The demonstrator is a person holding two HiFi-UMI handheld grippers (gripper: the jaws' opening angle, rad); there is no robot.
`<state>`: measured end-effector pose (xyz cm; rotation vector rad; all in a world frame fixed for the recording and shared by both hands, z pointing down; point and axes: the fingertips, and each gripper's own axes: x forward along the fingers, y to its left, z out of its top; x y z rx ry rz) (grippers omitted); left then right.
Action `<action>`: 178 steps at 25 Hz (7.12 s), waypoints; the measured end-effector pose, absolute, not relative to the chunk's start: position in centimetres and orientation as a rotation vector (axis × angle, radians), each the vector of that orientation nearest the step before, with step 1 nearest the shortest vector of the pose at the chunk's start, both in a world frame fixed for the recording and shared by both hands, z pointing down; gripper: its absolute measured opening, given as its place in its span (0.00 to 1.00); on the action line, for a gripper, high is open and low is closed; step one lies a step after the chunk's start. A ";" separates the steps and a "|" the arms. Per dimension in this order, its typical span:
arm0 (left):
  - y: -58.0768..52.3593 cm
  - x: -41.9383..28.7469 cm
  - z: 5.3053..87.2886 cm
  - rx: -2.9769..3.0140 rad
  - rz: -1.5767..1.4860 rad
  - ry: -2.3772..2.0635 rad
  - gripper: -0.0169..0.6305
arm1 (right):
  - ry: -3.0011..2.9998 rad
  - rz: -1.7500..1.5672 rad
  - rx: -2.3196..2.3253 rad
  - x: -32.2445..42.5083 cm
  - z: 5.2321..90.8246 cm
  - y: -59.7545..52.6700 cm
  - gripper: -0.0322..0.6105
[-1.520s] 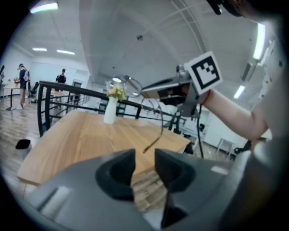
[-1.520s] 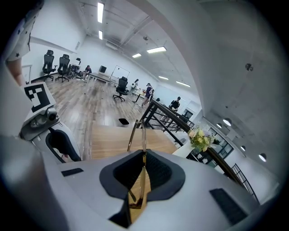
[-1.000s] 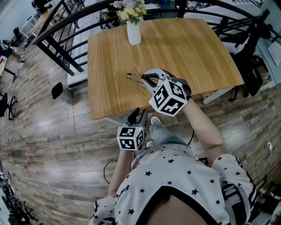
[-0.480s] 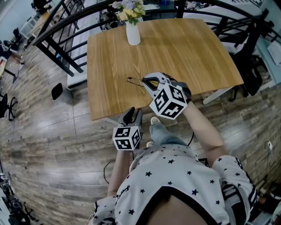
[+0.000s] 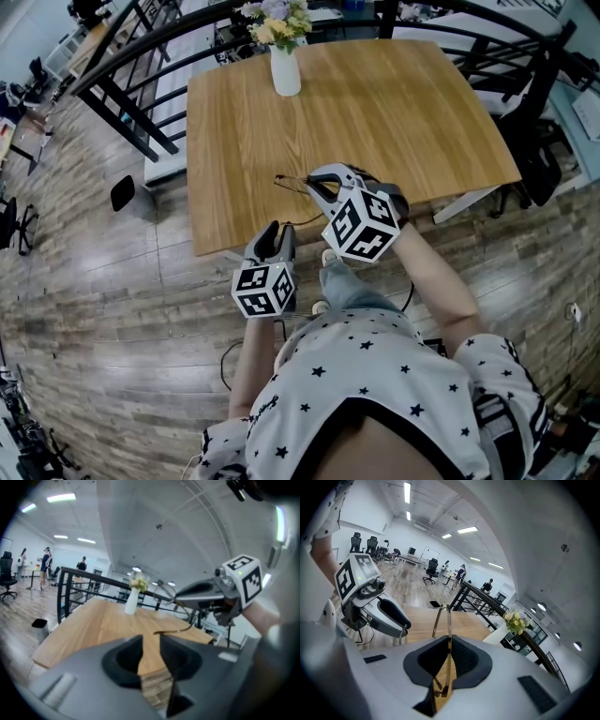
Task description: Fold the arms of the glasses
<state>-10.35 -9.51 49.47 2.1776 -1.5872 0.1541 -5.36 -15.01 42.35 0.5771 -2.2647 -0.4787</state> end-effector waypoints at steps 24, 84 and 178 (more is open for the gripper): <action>-12.3 -10.4 47.3 2.151 0.091 -1.645 0.18 | -2.271 -0.470 0.492 -5.9 44.7 -12.4 0.10; -25.4 -14.6 50.6 1.918 0.037 -1.753 0.04 | -2.062 -0.395 0.316 -6.3 60.0 -30.1 0.10; -5.6 -10.1 51.0 2.040 0.064 -1.613 0.04 | -2.591 0.201 0.965 -1.3 49.3 -9.0 0.08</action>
